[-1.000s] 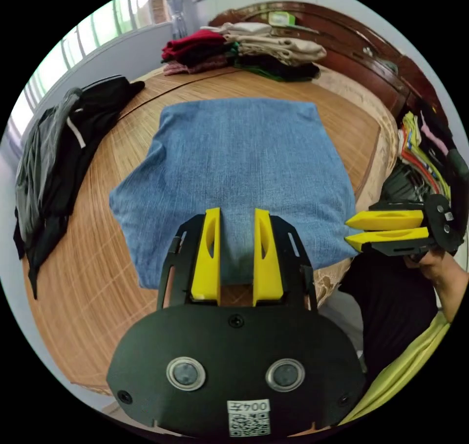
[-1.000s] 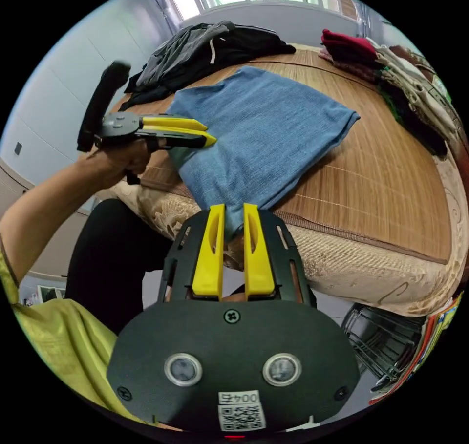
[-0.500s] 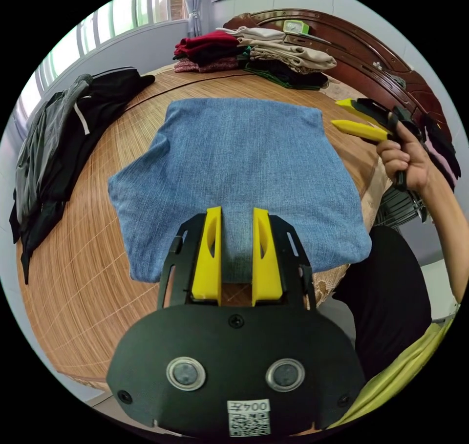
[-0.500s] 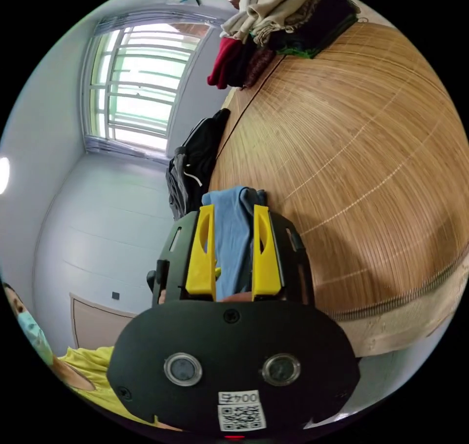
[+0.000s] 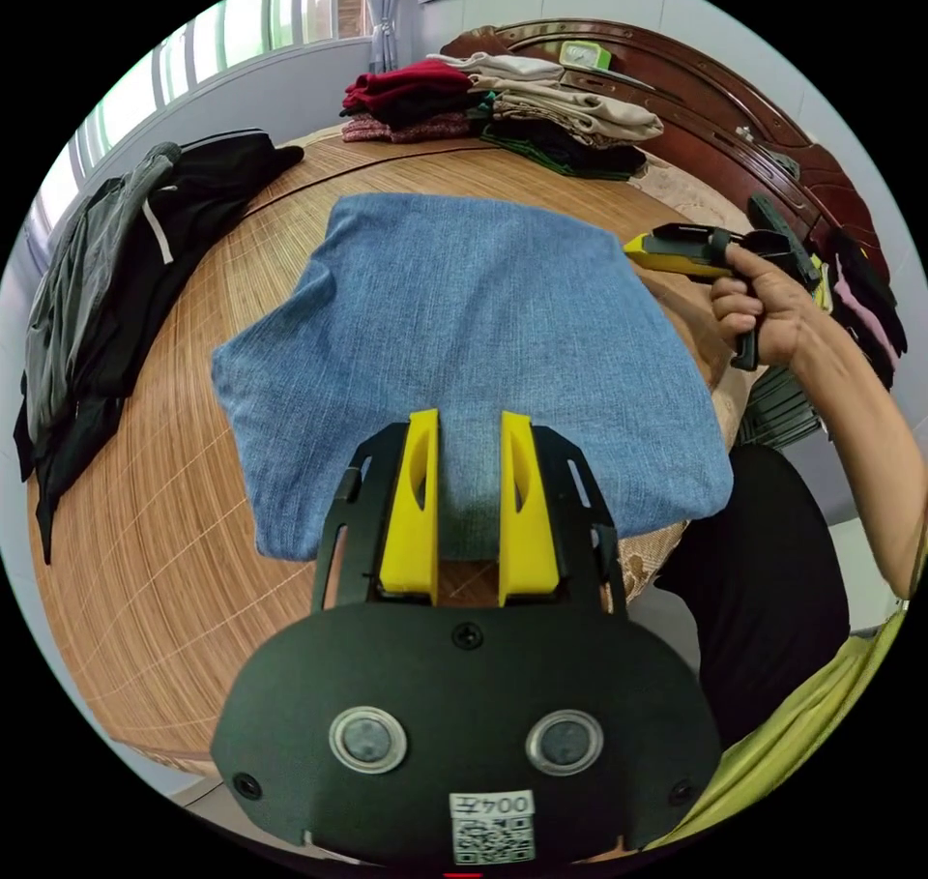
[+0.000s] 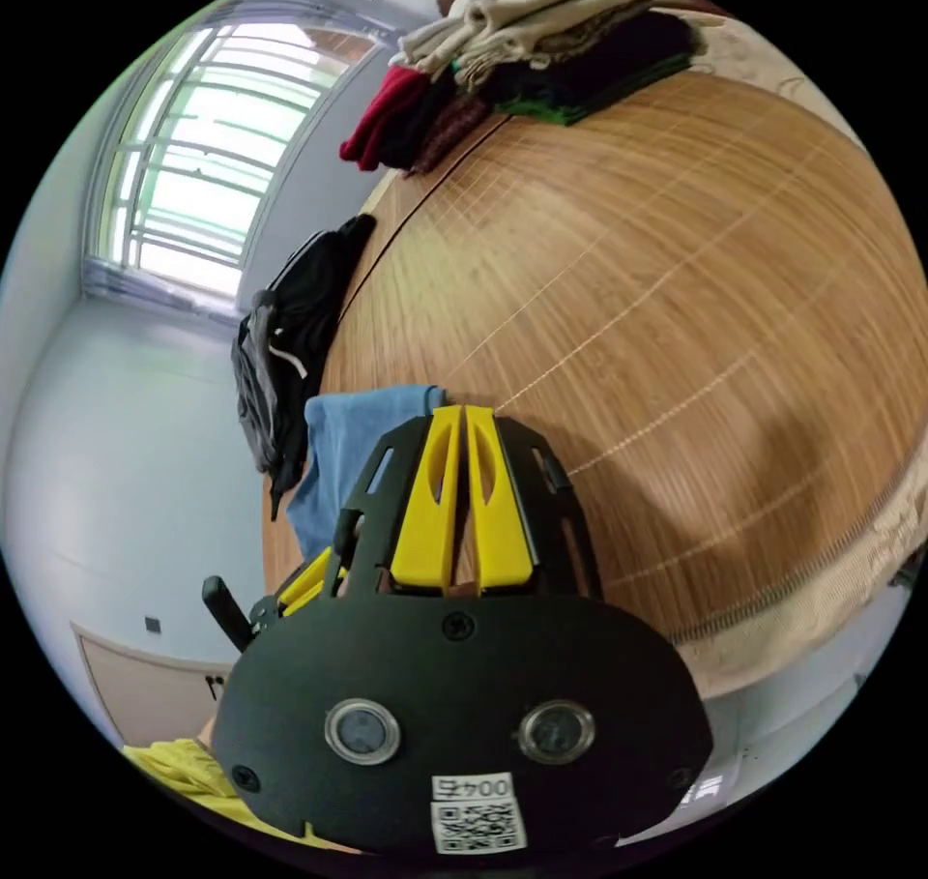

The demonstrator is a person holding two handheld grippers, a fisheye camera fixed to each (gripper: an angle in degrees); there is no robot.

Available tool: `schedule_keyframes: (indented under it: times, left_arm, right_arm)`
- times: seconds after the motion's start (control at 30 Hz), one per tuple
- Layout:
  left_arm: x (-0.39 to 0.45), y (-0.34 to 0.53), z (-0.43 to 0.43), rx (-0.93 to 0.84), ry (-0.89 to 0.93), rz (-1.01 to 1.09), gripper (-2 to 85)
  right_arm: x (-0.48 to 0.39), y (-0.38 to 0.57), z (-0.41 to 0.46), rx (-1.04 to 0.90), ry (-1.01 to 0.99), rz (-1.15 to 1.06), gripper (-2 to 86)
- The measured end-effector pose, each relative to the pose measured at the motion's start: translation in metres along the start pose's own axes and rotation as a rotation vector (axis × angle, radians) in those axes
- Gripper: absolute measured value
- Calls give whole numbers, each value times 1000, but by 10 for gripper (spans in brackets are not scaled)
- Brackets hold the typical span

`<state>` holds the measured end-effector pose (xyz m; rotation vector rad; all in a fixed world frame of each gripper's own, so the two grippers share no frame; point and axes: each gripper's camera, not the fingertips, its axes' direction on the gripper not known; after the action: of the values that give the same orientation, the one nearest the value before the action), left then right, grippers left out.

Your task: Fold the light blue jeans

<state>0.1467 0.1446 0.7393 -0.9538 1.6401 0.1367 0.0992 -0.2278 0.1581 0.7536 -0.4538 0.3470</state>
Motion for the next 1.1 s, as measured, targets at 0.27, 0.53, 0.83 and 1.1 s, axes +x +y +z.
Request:
schedule_keyframes:
  times: [0.27,0.53,0.83,1.1]
  left_arm:
    - [-103,-95,-37,111,196,-198,105]
    - [-200,-244,34,-147,146,-309,62]
    - [-195,-309,108,-248,127,-152,19]
    - [-243,-337,113,-164,212,-143,85]
  right_arm:
    - [17,19,9,71,-320,41,136]
    - [11,14,33,36,-300,1,134]
    - [9,10,47,-11,-228,-28,112]
    - [13,22,44,39,-262,-13,132]
